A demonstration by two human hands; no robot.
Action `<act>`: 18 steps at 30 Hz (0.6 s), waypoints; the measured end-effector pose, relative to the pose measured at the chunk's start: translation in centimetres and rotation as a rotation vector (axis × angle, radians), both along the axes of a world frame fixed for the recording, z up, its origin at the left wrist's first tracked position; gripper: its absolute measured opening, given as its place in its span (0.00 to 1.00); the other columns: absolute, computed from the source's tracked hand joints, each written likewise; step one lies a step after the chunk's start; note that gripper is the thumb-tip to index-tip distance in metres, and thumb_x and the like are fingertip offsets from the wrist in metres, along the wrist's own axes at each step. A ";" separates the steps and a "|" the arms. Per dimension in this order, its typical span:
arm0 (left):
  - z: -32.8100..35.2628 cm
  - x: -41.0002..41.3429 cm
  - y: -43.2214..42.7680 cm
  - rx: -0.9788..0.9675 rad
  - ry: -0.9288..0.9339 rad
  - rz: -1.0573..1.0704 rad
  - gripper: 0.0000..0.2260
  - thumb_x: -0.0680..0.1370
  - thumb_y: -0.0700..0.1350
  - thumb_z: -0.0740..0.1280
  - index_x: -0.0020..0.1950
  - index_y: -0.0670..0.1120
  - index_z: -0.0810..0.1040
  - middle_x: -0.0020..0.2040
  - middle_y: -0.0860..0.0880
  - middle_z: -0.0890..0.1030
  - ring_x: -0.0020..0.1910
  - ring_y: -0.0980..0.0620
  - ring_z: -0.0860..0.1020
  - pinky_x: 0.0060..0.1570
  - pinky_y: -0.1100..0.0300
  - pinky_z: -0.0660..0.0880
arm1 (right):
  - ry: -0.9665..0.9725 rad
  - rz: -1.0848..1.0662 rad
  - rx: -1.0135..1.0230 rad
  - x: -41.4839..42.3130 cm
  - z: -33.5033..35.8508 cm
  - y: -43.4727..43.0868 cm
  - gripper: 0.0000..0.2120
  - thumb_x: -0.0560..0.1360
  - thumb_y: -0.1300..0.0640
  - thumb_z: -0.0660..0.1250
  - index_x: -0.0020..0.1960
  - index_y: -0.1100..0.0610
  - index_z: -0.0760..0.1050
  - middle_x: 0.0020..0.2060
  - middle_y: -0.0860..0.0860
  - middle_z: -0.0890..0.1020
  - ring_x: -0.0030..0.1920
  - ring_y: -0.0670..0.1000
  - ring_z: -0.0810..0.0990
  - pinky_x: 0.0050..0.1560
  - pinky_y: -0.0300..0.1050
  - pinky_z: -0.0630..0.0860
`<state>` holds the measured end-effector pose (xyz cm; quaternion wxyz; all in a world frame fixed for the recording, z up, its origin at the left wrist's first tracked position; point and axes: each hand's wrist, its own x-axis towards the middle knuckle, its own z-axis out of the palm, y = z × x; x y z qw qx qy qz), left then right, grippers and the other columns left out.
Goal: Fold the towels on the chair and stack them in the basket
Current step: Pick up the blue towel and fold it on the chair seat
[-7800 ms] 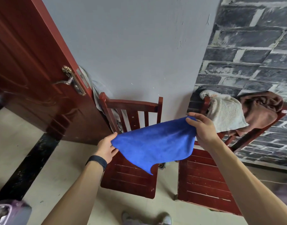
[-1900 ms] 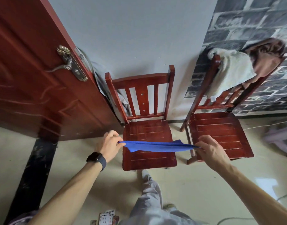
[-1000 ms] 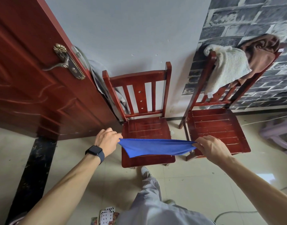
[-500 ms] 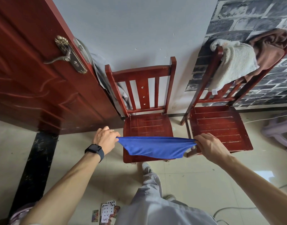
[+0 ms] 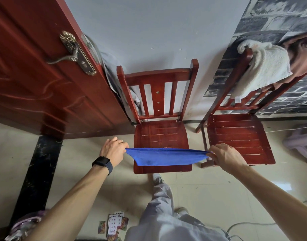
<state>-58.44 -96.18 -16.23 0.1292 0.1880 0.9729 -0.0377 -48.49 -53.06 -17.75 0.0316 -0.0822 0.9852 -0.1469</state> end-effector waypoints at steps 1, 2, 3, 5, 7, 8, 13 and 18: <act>0.0 -0.8 0.0 0.014 0.010 0.015 0.09 0.78 0.43 0.68 0.55 0.52 0.83 0.50 0.52 0.83 0.55 0.47 0.75 0.50 0.53 0.69 | -0.005 -0.004 0.012 -0.9 -0.1 -0.2 0.09 0.70 0.56 0.79 0.40 0.57 0.79 0.31 0.50 0.77 0.31 0.55 0.76 0.27 0.48 0.76; 0.0 -1.7 0.0 0.028 0.028 0.035 0.09 0.76 0.42 0.69 0.54 0.52 0.83 0.49 0.51 0.84 0.53 0.46 0.76 0.49 0.52 0.69 | -0.010 -0.013 0.032 -2.1 -0.2 -0.3 0.09 0.70 0.57 0.79 0.41 0.57 0.79 0.31 0.50 0.78 0.32 0.56 0.76 0.27 0.49 0.77; 0.0 -2.7 0.0 0.042 0.052 0.056 0.09 0.75 0.41 0.70 0.52 0.52 0.84 0.48 0.51 0.84 0.52 0.45 0.76 0.47 0.52 0.69 | -0.015 -0.025 0.052 -3.3 -0.2 -0.4 0.09 0.70 0.57 0.79 0.41 0.57 0.79 0.32 0.50 0.78 0.33 0.56 0.76 0.28 0.50 0.78; 0.2 -5.0 0.1 0.050 0.109 0.075 0.09 0.71 0.40 0.74 0.47 0.52 0.85 0.43 0.51 0.83 0.47 0.44 0.77 0.43 0.52 0.70 | -0.010 -0.061 0.066 -6.0 0.1 -0.7 0.09 0.69 0.57 0.79 0.41 0.57 0.79 0.32 0.51 0.78 0.34 0.57 0.77 0.28 0.49 0.77; 0.4 -7.5 0.4 0.034 0.176 0.081 0.08 0.67 0.40 0.77 0.40 0.52 0.84 0.37 0.52 0.82 0.42 0.45 0.78 0.38 0.52 0.71 | 0.016 -0.099 0.075 -8.6 0.7 -0.9 0.10 0.67 0.58 0.80 0.40 0.58 0.78 0.31 0.52 0.77 0.33 0.59 0.77 0.26 0.48 0.73; 0.6 -8.7 0.5 0.029 0.202 0.080 0.08 0.66 0.40 0.77 0.39 0.52 0.83 0.35 0.52 0.81 0.40 0.45 0.78 0.37 0.53 0.71 | 0.022 -0.107 0.086 -9.8 0.9 -0.9 0.10 0.67 0.58 0.80 0.40 0.58 0.79 0.31 0.52 0.77 0.33 0.59 0.77 0.26 0.48 0.73; 0.7 -12.7 0.7 0.061 0.271 0.029 0.10 0.65 0.39 0.78 0.40 0.52 0.83 0.33 0.53 0.82 0.38 0.46 0.78 0.38 0.54 0.71 | 0.049 -0.113 0.121 -14.0 0.8 -0.5 0.09 0.70 0.56 0.77 0.43 0.56 0.78 0.35 0.52 0.78 0.39 0.59 0.78 0.29 0.52 0.78; -1.5 -12.6 0.2 0.119 0.342 -0.035 0.07 0.67 0.41 0.75 0.42 0.52 0.85 0.36 0.53 0.83 0.39 0.45 0.78 0.38 0.53 0.70 | 0.037 -0.059 0.204 -14.1 -0.2 -0.8 0.10 0.69 0.60 0.77 0.47 0.57 0.79 0.36 0.52 0.78 0.37 0.57 0.76 0.28 0.48 0.74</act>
